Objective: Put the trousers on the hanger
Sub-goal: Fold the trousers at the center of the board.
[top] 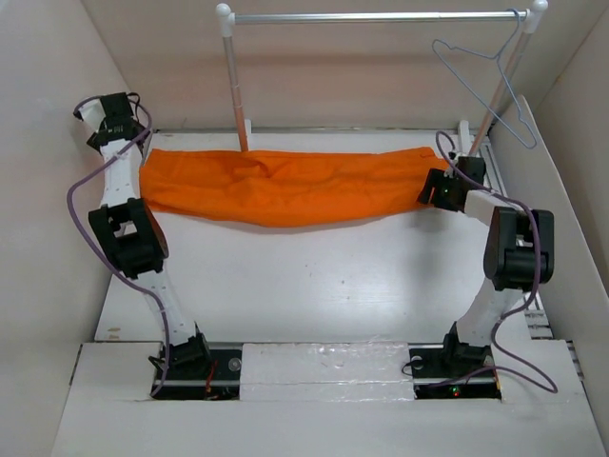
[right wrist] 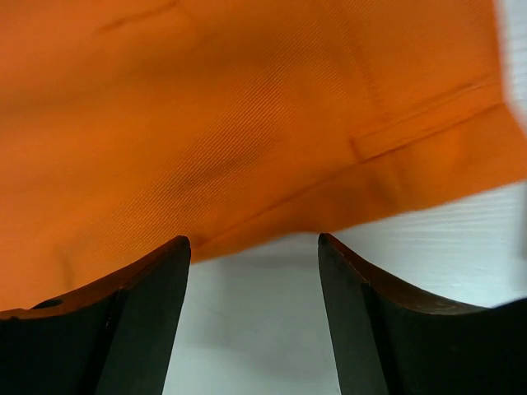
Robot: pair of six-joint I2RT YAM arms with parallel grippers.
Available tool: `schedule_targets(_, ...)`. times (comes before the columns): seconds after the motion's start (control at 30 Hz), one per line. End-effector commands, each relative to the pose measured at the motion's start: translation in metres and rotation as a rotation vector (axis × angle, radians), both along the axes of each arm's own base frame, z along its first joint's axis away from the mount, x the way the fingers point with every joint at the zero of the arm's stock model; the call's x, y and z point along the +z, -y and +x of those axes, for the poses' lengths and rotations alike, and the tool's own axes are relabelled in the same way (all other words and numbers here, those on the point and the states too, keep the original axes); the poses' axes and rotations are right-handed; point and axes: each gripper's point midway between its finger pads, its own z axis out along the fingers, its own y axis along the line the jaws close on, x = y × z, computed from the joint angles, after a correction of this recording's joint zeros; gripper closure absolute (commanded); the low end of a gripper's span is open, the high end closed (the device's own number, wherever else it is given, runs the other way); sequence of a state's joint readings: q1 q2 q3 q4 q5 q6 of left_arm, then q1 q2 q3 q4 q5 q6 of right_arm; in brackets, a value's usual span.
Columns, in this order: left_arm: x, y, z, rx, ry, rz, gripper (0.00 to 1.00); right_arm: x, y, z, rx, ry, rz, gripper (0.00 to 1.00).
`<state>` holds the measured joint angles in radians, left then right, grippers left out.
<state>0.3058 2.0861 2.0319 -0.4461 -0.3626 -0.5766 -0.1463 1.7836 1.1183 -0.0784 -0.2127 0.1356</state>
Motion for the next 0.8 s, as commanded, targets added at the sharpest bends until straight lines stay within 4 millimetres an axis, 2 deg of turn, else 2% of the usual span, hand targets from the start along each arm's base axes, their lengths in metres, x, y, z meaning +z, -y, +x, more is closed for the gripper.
schedule_targets(0.0, 0.058, 0.018, -0.019, -0.051, 0.135, 0.021, 0.38, 0.0, -0.028, 0.027, 0.059, 0.049, 0.038, 0.31)
schedule_targets(0.03, 0.035, 0.028, -0.028, -0.07, 0.096, 0.002, 0.35, 0.001, -0.028, 0.032, 0.055, 0.052, 0.046, 0.32)
schedule_targets(0.07, 0.042, 0.031, -0.032, -0.078, 0.132, 0.011, 0.34, 0.005, -0.035, 0.041, 0.061, 0.086, 0.061, 0.35)
schedule_targets(0.1, 0.062, 0.047, -0.042, -0.104, 0.176, 0.022, 0.34, 0.002, -0.041, 0.042, 0.063, 0.081, 0.069, 0.39)
schedule_targets(0.13, 0.035, 0.059, -0.053, -0.124, 0.127, 0.001, 0.34, -0.005, -0.041, 0.043, 0.057, 0.073, 0.077, 0.45)
schedule_targets(0.17, 0.032, 0.071, -0.056, -0.15, 0.13, -0.001, 0.34, -0.009, -0.046, 0.042, 0.056, 0.065, 0.085, 0.69)
schedule_targets(0.2, 0.039, 0.1, -0.062, -0.207, 0.148, -0.006, 0.35, -0.013, -0.046, 0.039, 0.051, 0.058, 0.09, 0.8)
schedule_targets(0.23, 0.009, 0.124, -0.07, -0.264, 0.094, -0.036, 0.36, -0.012, -0.046, 0.037, 0.047, 0.056, 0.092, 0.91)
schedule_targets(0.27, 0.002, 0.144, -0.073, -0.308, 0.08, -0.036, 0.36, -0.021, -0.046, 0.027, 0.041, 0.031, 0.093, 1.0)
schedule_targets(0.3, -0.002, 0.163, -0.078, -0.34, 0.071, -0.042, 0.36, -0.022, -0.051, 0.02, 0.048, 0.02, 0.093, 1.0)
schedule_targets(0.33, -0.02, 0.2, -0.084, -0.423, 0.031, -0.057, 0.37, -0.024, -0.049, 0.012, 0.044, 0.007, 0.082, 1.0)
schedule_targets(0.37, -0.026, 0.215, -0.087, -0.455, 0.01, -0.061, 0.38, -0.011, -0.048, 0.003, 0.048, 0.025, 0.066, 1.0)
schedule_targets(0.4, -0.03, 0.225, -0.091, -0.471, -0.004, -0.061, 0.38, -0.026, -0.047, -0.021, 0.043, -0.027, 0.059, 1.0)
schedule_targets(0.43, -0.037, 0.244, -0.095, -0.517, -0.024, -0.066, 0.39, -0.024, -0.043, -0.034, 0.038, -0.032, 0.053, 1.0)
schedule_targets(0.47, -0.041, 0.251, -0.099, -0.535, -0.044, -0.073, 0.39, -0.005, -0.043, -0.044, 0.049, 0.014, 0.038, 1.0)
schedule_targets(0.5, -0.04, 0.255, -0.102, -0.546, -0.043, -0.078, 0.39, -0.025, -0.039, -0.08, 0.039, -0.072, 0.038, 1.0)
schedule_targets(0.53, -0.045, 0.258, -0.105, -0.558, -0.053, -0.091, 0.4, -0.027, -0.036, -0.097, 0.04, -0.088, 0.036, 1.0)
schedule_targets(0.57, -0.045, 0.265, -0.111, -0.586, -0.053, -0.104, 0.4, -0.027, -0.031, -0.127, 0.037, -0.11, 0.032, 1.0)
schedule_targets(0.6, -0.045, 0.266, -0.115, -0.592, -0.052, -0.109, 0.41, -0.014, -0.024, -0.131, 0.029, -0.085, 0.022, 1.0)
schedule_targets(0.63, -0.046, 0.267, -0.119, -0.602, -0.055, -0.112, 0.42, -0.028, -0.022, -0.159, 0.018, -0.136, 0.024, 1.0)
schedule_targets(0.67, -0.046, 0.267, -0.123, -0.608, -0.06, -0.112, 0.42, -0.028, -0.005, -0.175, -0.023, -0.144, 0.009, 1.0)
schedule_targets(0.7, -0.039, 0.266, -0.129, -0.611, -0.043, -0.111, 0.42, -0.011, 0.003, -0.187, -0.049, -0.091, -0.015, 1.0)
schedule_targets(0.73, -0.047, 0.265, -0.136, -0.615, -0.065, -0.113, 0.42, -0.021, 0.009, -0.217, -0.084, -0.163, -0.018, 1.0)
schedule_targets(0.77, -0.048, 0.264, -0.143, -0.616, -0.077, -0.108, 0.42, -0.016, 0.02, -0.229, -0.118, -0.16, -0.054, 1.0)
